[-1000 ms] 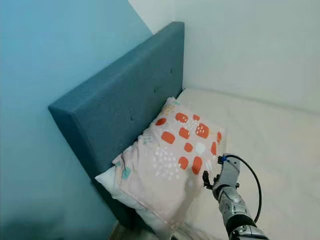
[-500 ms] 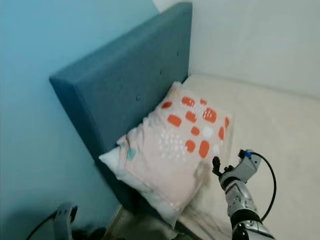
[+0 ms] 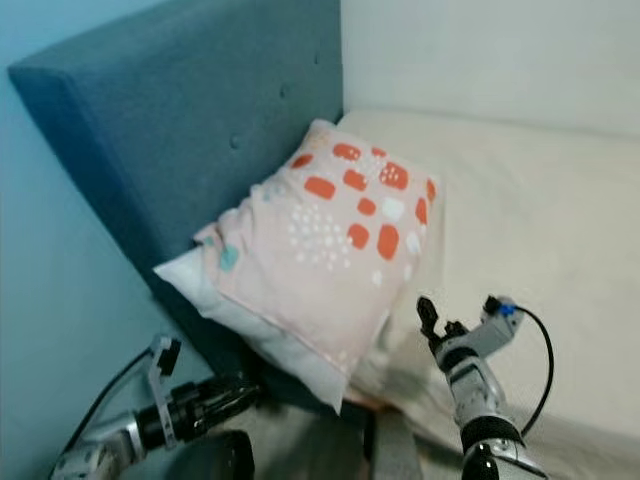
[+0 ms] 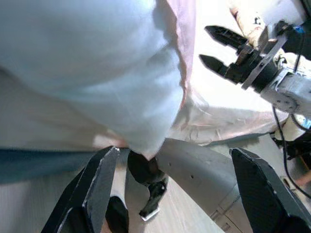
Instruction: Clean up the room
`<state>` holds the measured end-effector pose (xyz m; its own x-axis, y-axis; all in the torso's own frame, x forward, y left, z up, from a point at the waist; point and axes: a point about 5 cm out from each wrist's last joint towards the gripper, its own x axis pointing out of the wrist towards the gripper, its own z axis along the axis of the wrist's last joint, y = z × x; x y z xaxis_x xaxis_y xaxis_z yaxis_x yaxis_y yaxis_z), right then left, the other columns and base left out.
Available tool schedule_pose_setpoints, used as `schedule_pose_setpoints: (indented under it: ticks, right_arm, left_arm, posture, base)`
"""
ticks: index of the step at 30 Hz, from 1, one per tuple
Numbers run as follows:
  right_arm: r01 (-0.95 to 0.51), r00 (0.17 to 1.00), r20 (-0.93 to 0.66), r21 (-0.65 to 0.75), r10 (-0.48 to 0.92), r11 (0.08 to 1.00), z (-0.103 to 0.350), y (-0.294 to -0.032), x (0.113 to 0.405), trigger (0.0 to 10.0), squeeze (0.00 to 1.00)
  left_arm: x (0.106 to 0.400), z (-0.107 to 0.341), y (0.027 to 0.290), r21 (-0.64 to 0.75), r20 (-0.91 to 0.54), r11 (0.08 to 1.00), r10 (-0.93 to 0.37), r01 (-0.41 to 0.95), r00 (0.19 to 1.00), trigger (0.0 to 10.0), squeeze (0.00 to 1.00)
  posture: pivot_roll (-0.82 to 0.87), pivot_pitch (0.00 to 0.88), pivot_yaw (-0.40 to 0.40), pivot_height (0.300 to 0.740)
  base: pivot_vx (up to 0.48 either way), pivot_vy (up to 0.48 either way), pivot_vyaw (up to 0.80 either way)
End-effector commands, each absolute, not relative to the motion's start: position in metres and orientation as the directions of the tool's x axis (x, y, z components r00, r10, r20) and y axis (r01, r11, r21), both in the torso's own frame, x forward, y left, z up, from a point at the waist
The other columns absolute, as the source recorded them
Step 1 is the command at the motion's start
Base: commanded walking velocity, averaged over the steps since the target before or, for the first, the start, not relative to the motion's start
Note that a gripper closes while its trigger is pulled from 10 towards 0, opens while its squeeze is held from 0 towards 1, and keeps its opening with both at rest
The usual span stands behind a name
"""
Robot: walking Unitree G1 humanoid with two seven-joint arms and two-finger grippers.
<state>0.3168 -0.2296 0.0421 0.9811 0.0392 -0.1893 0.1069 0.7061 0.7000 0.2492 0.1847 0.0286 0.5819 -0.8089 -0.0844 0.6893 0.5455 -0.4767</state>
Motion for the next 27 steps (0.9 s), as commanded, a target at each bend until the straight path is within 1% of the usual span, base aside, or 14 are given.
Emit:
schedule_pose_setpoints:
  ticks: [1, 2, 3, 4, 6, 7, 9, 10, 13, 15, 17, 18, 23, 27]
  right_arm:
    - [0.060, 0.987, -0.144, 0.745, 0.072, 0.665, 0.047, -0.224, 0.321, 10.0, 0.00]
    - [0.020, 0.991, -0.099, 0.779, 0.090, 0.627, 0.051, -0.223, 0.323, 10.0, 0.00]
    - [0.020, 0.991, -0.099, 0.779, 0.090, 0.627, 0.051, -0.223, 0.323, 10.0, 0.00]
    - [-0.013, 0.993, -0.061, 0.808, 0.105, 0.589, 0.054, -0.223, 0.324, 10.0, 0.00]
    - [-0.013, 0.993, -0.061, 0.808, 0.105, 0.589, 0.054, -0.223, 0.324, 10.0, 0.00]
    - [-0.032, 0.992, -0.041, 0.827, 0.117, 0.561, 0.056, -0.223, 0.325, 10.0, 0.00]
    - [-0.032, 0.992, -0.041, 0.827, 0.117, 0.561, 0.056, -0.223, 0.325, 10.0, 0.00]
    - [-0.030, 0.991, -0.045, 0.842, 0.125, 0.538, 0.053, -0.222, 0.324, 10.0, 0.00]
    - [-0.024, 0.989, -0.056, 0.852, 0.135, 0.524, 0.050, -0.219, 0.323, 10.0, 0.00]
    - [-0.073, 0.982, -0.022, 0.872, 0.187, 0.484, 0.052, -0.210, 0.325, 10.0, 0.00]
    - [-0.073, 0.982, -0.022, 0.872, 0.187, 0.484, 0.052, -0.210, 0.325, 10.0, 0.00]
    - [-0.110, 0.978, 0.013, 0.882, 0.209, 0.459, 0.056, -0.206, 0.328, 10.0, 0.00]
    - [-0.095, 0.981, 0.007, 0.888, 0.194, 0.450, 0.063, -0.203, 0.336, 10.0, 0.00]
    - [-0.097, 0.982, 0.016, 0.894, 0.187, 0.437, 0.064, -0.203, 0.337, 10.0, 0.00]
  left_arm:
    - [0.247, 0.029, 0.185, -0.473, -0.084, 0.558, -0.799, 0.682, 0.595, 10.0, 0.00]
    - [0.246, 0.030, 0.189, -0.450, -0.093, 0.598, -0.770, 0.663, 0.632, 10.0, 0.00]
    - [0.246, 0.030, 0.189, -0.450, -0.093, 0.598, -0.770, 0.663, 0.632, 10.0, 0.00]
    - [0.244, 0.031, 0.192, -0.440, -0.101, 0.628, -0.745, 0.642, 0.659, 10.0, 0.00]
    - [0.244, 0.031, 0.192, -0.440, -0.101, 0.628, -0.745, 0.642, 0.659, 10.0, 0.00]
    - [0.240, 0.031, 0.196, -0.433, -0.107, 0.652, -0.723, 0.622, 0.683, 10.0, 0.00]
    - [0.240, 0.031, 0.196, -0.433, -0.107, 0.652, -0.723, 0.622, 0.683, 10.0, 0.00]
    - [0.232, 0.033, 0.200, -0.433, -0.111, 0.665, -0.709, 0.608, 0.697, 10.0, 0.00]
    - [0.224, 0.035, 0.203, -0.432, -0.115, 0.675, -0.699, 0.598, 0.705, 10.0, 0.00]
    - [0.207, 0.042, 0.208, -0.431, -0.126, 0.687, -0.687, 0.585, 0.715, 10.0, 0.00]
    - [0.207, 0.042, 0.208, -0.431, -0.126, 0.687, -0.687, 0.585, 0.715, 10.0, 0.00]
    - [0.200, 0.047, 0.211, -0.427, -0.130, 0.696, -0.680, 0.578, 0.722, 10.0, 0.00]
    - [0.184, 0.058, 0.220, -0.414, -0.148, 0.719, -0.658, 0.559, 0.738, 10.0, 0.00]
    - [0.181, 0.060, 0.221, -0.411, -0.154, 0.722, -0.656, 0.556, 0.739, 10.0, 0.00]
  posture:
    - [-0.10, 0.199, 0.005, 0.561]
    - [-0.09, 0.214, 0.006, 0.556]
    - [-0.09, 0.214, 0.006, 0.556]
    - [-0.08, 0.226, 0.004, 0.551]
    - [-0.08, 0.226, 0.004, 0.551]
    - [-0.06, 0.240, 0.003, 0.546]
    - [-0.06, 0.240, 0.003, 0.546]
    - [-0.03, 0.264, 0.004, 0.541]
    - [-0.01, 0.286, 0.005, 0.536]
    - [0.03, 0.319, 0.017, 0.526]
    - [0.03, 0.319, 0.017, 0.526]
    - [0.04, 0.332, 0.022, 0.521]
    - [0.08, 0.379, 0.041, 0.511]
    - [0.09, 0.393, 0.048, 0.511]
  base:
    - [0.000, 0.000, 0.00]
    - [0.000, 0.000, 0.00]
    - [0.000, 0.000, 0.00]
    - [0.000, 0.000, 0.00]
    - [0.000, 0.000, 0.00]
    - [0.000, 0.000, 0.00]
    - [0.000, 0.000, 0.00]
    - [0.000, 0.000, 0.00]
    - [0.000, 0.000, 0.00]
    - [0.000, 0.000, 0.00]
    - [0.000, 0.000, 0.00]
    - [0.000, 0.000, 0.00]
    - [0.000, 0.000, 0.00]
    - [0.000, 0.000, 0.00]
